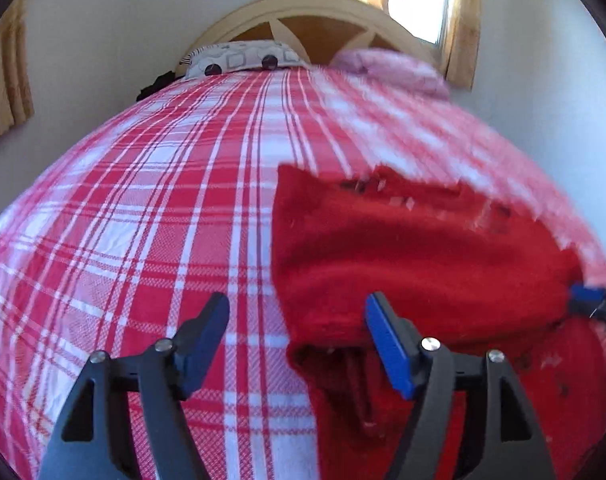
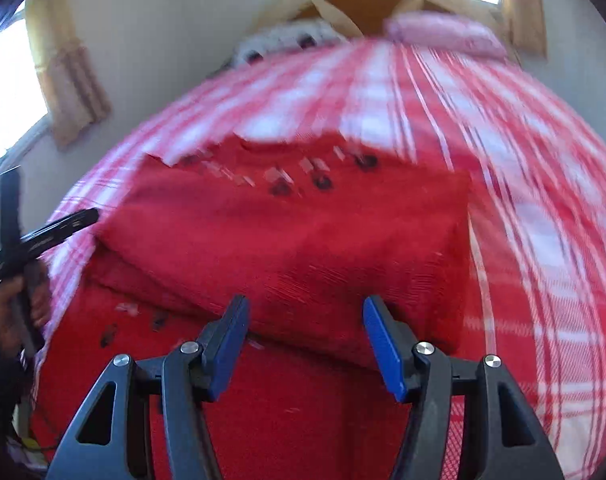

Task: Fold small clothes
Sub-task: 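Grasp the folded sweater edge with the left gripper and fold it over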

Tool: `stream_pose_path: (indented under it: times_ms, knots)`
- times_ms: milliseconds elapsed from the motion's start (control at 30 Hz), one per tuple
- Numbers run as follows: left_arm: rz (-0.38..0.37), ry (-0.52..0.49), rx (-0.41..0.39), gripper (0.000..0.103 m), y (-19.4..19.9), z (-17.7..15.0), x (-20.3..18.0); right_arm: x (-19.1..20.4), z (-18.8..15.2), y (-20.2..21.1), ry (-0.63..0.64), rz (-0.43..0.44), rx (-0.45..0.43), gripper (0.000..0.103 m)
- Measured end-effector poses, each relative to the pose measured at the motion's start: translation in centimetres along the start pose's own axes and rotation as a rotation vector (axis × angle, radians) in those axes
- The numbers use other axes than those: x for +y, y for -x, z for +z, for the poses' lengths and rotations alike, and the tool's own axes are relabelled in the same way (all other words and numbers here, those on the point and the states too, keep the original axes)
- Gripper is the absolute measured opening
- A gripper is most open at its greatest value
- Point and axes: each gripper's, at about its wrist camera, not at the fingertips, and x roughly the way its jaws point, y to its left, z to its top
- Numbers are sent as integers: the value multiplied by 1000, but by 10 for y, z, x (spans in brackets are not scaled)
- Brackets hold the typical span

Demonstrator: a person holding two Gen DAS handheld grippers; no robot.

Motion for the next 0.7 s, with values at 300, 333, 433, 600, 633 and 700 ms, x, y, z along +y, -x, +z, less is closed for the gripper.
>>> stream_pose_path:
  times_ms: [300,333,433,600,633,700]
  knots:
    - [26,29,36,80,14,-17,7,1,-21,42,1,7,-51,60]
    - [24,29,38,80,18,-22,6,4,-28,47,13,-5,-44,60]
    - [16,32,59,80,23,-33,-2,9,-40,49,44,-34,-15,61]
    - [9,21,92,80,31,-50,-16,21,-65,61,54,-19,1,61]
    - [10,17,96,80,34,-53,-17,23,-69,63,54,-23,1,61]
    - [2,22,94,80,40,-59,-18,27,-80,68,50,-24,1,61]
